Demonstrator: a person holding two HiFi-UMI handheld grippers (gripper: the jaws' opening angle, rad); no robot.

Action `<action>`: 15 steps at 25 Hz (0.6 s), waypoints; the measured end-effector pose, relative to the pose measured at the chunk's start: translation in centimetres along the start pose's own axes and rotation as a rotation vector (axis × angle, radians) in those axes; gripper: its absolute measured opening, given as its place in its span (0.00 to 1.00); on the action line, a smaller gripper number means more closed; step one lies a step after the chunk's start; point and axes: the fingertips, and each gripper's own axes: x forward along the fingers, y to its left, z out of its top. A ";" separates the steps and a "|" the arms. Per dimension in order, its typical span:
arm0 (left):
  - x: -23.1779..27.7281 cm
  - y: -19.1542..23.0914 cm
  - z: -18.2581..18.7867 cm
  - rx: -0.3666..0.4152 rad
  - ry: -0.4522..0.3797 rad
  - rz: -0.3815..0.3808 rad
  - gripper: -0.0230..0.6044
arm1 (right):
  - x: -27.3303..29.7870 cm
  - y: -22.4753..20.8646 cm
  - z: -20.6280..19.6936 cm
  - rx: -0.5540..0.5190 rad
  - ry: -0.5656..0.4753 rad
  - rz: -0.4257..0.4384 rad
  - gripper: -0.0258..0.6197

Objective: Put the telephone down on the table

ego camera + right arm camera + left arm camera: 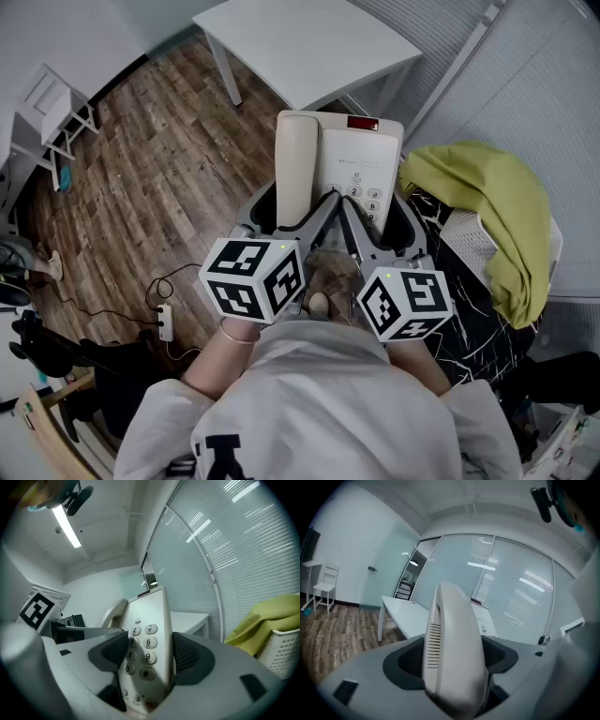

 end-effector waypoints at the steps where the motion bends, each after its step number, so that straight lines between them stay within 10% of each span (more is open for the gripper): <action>1: -0.1 0.1 0.1 0.000 -0.001 0.000 0.61 | 0.0 0.2 0.1 -0.002 -0.001 0.000 0.52; 15: -1.3 0.8 0.5 -0.009 -0.007 -0.011 0.61 | -0.2 1.7 0.2 -0.019 -0.023 -0.010 0.51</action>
